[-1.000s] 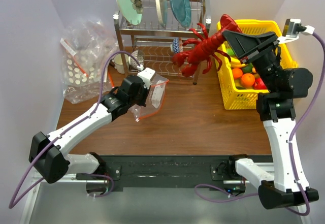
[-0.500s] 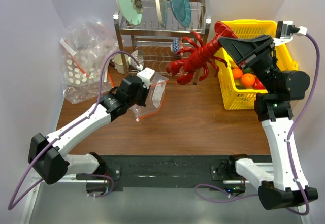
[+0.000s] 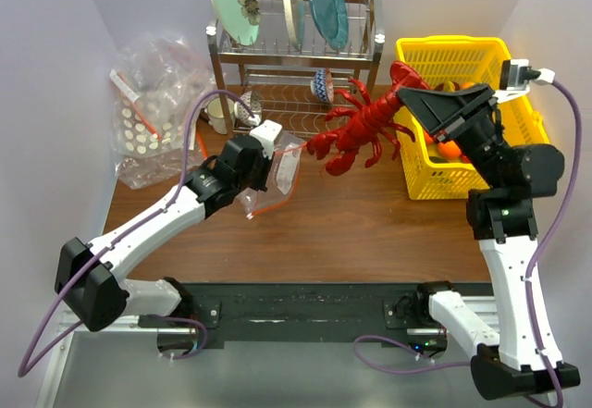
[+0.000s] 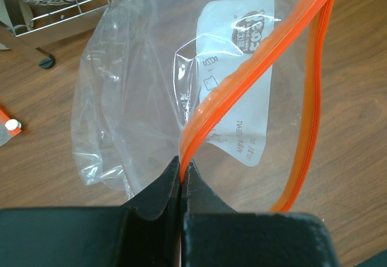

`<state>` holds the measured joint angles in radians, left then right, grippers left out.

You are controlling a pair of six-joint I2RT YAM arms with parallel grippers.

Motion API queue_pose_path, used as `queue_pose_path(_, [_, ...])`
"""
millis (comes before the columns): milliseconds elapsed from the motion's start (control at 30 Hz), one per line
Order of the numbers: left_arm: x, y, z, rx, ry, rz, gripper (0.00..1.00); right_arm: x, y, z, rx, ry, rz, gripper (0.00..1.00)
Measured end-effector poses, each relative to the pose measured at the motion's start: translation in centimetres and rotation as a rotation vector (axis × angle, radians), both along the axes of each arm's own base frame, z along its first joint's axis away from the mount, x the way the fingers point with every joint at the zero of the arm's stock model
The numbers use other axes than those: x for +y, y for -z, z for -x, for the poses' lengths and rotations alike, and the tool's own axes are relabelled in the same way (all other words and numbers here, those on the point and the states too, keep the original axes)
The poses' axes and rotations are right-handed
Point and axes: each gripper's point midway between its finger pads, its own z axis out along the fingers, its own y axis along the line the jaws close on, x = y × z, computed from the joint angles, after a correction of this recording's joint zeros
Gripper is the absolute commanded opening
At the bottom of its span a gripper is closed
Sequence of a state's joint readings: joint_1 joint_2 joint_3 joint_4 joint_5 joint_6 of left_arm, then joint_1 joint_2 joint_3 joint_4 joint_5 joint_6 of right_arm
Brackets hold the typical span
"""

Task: Place the food in the zip-top bag and seal the zipper
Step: Place the fake lobster at the center of the board.

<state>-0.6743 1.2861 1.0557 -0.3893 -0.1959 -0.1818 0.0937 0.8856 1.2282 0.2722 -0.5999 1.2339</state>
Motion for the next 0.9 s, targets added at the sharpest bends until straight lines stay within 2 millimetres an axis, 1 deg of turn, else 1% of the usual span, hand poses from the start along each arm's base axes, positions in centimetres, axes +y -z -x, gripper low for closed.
queue_pose_path(200, [0.3, -0.7, -0.6, -0.014, -0.055, 0.018, 0.0, -0.1, 4.0, -2.5, 0.181, -0.004, -0.054, 0.0])
queue_pose_path(300, [0.4, -0.8, -0.6, -0.011, -0.077, 0.03, 0.0, -0.1, 5.6, -3.4, 0.251, -0.008, -0.084, 0.0])
queue_pose_path(433, [0.4, -0.8, -0.7, -0.007, -0.105, 0.052, 0.0, -0.7, 6.4, -3.7, 0.306, 0.031, -0.111, 0.0])
queue_pose_path(600, [0.1, -1.3, -0.9, -0.012, -0.132, 0.097, 0.0, -1.6, 6.7, -3.1, 0.328, 0.09, -0.123, 0.0])
queue_pose_path(700, [-0.1, -1.6, -1.1, -0.019, -0.144, 0.122, 0.0, -2.0, 7.1, -3.1, 0.35, 0.122, -0.13, 0.0])
queue_pose_path(900, [-0.9, -2.3, -1.3, -0.029, -0.162, 0.178, 0.0, -2.7, 8.3, -4.0, 0.409, 0.169, -0.149, 0.0])
